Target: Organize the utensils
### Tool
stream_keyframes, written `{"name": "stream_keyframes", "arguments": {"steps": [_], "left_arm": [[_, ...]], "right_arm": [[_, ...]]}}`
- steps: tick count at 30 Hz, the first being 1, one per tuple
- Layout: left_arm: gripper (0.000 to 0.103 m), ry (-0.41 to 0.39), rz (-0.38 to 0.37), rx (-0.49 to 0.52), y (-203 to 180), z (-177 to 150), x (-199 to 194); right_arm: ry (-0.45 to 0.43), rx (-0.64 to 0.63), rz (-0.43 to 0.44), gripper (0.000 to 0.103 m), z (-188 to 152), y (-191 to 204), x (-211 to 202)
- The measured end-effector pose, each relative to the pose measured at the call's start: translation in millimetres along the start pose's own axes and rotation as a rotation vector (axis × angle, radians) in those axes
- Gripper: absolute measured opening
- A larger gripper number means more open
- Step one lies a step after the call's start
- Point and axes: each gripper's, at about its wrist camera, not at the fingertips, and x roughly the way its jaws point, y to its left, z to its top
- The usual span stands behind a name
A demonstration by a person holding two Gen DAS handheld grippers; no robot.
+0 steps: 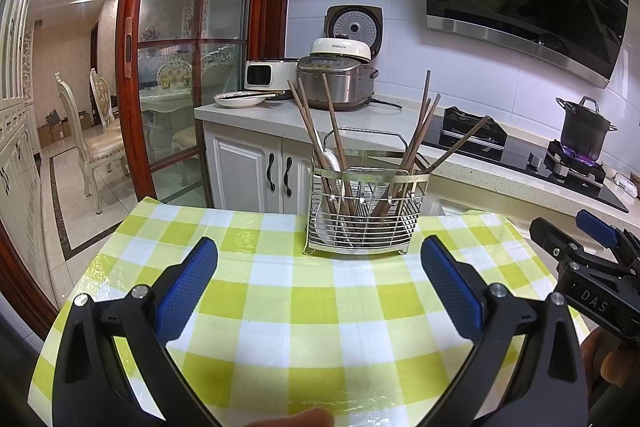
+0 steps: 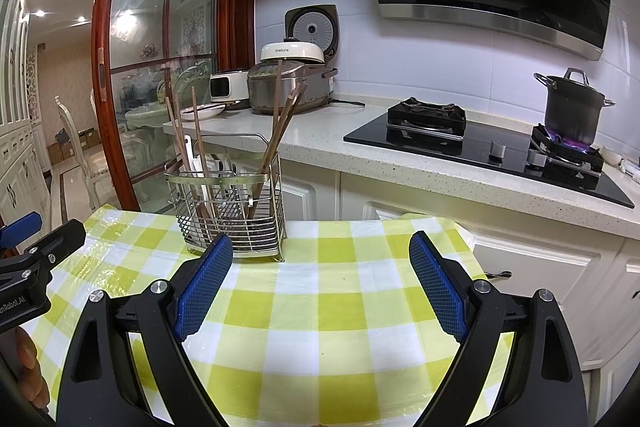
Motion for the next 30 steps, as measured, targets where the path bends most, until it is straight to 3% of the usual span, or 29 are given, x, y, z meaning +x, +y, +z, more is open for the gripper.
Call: {"name": "stream_keyframes", "arguments": {"steps": [20, 30], "left_arm": [[0.098, -0.021, 0.003, -0.002, -4.4, -5.0, -1.8], [0.099, 0.018, -0.025, 0.014, -9.1, -9.3, 9.0]], "right_arm": [[0.005, -0.001, -0.002, 0.084, -0.3, 1.4, -0.1], [0.028, -0.001, -0.008, 0.084, -3.0, 2.7, 5.8]]}}
